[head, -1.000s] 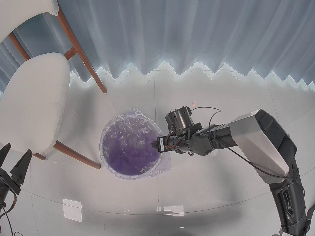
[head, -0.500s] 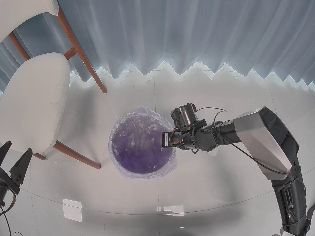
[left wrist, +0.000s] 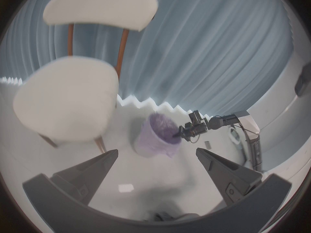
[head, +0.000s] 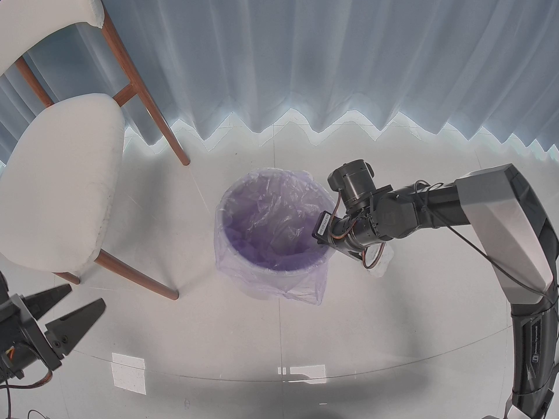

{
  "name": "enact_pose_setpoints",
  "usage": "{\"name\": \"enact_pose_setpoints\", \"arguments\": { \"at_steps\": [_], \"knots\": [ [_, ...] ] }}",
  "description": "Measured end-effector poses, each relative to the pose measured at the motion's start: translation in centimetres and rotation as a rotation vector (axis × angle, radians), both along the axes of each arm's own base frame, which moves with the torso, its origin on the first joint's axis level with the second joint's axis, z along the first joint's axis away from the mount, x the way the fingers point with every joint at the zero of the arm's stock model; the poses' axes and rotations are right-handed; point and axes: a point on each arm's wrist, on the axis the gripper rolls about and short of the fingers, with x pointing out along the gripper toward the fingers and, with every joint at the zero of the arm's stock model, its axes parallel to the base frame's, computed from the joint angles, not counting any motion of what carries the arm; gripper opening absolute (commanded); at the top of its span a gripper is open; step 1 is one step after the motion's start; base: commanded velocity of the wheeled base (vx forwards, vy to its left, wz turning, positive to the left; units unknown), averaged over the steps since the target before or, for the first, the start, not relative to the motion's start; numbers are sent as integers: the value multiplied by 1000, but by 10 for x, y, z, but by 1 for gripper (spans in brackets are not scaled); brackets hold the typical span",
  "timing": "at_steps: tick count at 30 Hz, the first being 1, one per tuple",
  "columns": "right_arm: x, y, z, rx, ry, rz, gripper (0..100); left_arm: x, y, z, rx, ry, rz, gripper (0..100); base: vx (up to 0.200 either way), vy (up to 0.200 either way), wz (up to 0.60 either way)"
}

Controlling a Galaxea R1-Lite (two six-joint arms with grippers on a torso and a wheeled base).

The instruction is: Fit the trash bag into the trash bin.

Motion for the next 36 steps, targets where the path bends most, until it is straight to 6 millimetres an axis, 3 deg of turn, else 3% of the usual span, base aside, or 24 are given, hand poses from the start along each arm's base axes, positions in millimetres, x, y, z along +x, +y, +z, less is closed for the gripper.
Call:
{"name": "enact_pose_setpoints", "arguments": {
  "at_steps": [5,12,21,31,36],
  "knots": [
    [-8,-11,14,36,13,-60,0,13,-14,-9,-111,190,-62,100,0,0,0],
    [-15,-25,23,55,24,-125,0,47,-37,-18,-223,353,-58,100,0,0,0],
    [-20,-36,31,120,37,-219,0,105,-78,-36,-300,326,-93,100,0,0,0],
    [-28,-41,44,170,34,-268,0,136,-118,-77,-291,375,-156,100,0,0,0],
    [-30,-42,47,187,34,-281,0,149,-131,-87,-327,321,-178,100,0,0,0]
  ]
}}
